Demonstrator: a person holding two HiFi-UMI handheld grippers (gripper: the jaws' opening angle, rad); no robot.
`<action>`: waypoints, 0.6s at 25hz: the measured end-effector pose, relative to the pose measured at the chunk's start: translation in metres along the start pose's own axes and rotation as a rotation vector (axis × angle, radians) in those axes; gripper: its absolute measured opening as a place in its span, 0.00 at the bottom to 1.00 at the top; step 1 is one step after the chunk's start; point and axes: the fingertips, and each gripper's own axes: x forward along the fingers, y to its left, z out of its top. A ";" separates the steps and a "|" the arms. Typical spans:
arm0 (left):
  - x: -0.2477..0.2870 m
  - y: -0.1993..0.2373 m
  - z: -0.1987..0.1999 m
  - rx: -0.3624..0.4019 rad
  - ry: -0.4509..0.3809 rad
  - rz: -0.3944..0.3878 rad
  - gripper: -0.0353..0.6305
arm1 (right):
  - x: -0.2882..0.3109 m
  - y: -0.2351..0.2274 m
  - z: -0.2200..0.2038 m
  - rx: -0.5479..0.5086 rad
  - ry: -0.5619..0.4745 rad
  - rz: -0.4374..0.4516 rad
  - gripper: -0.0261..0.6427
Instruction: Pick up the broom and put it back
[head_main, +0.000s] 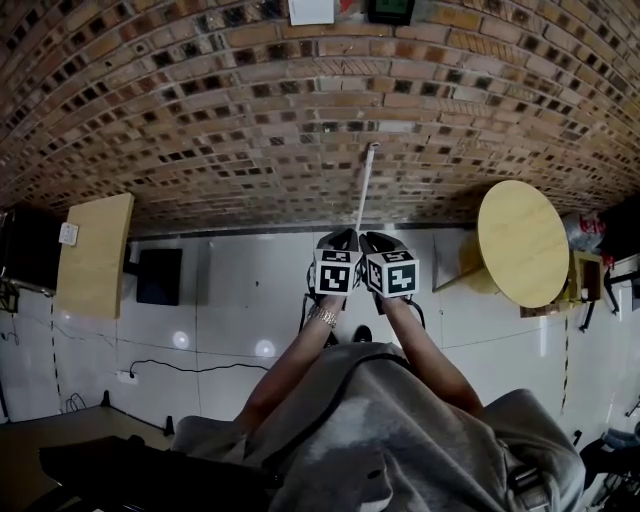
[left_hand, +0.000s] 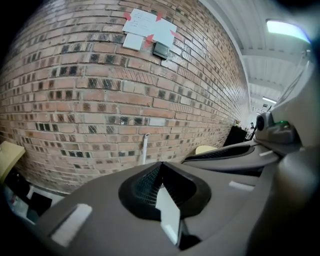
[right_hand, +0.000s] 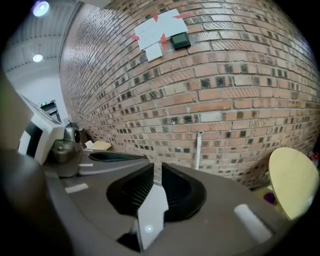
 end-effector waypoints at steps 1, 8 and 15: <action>0.002 -0.003 0.001 0.002 -0.001 -0.002 0.06 | 0.000 -0.004 0.000 0.005 0.001 -0.001 0.09; 0.011 -0.017 0.015 0.029 -0.016 -0.012 0.06 | -0.005 -0.020 0.008 0.016 -0.018 -0.003 0.09; 0.014 -0.020 0.019 0.038 -0.017 -0.012 0.06 | -0.005 -0.026 0.011 0.025 -0.028 0.008 0.09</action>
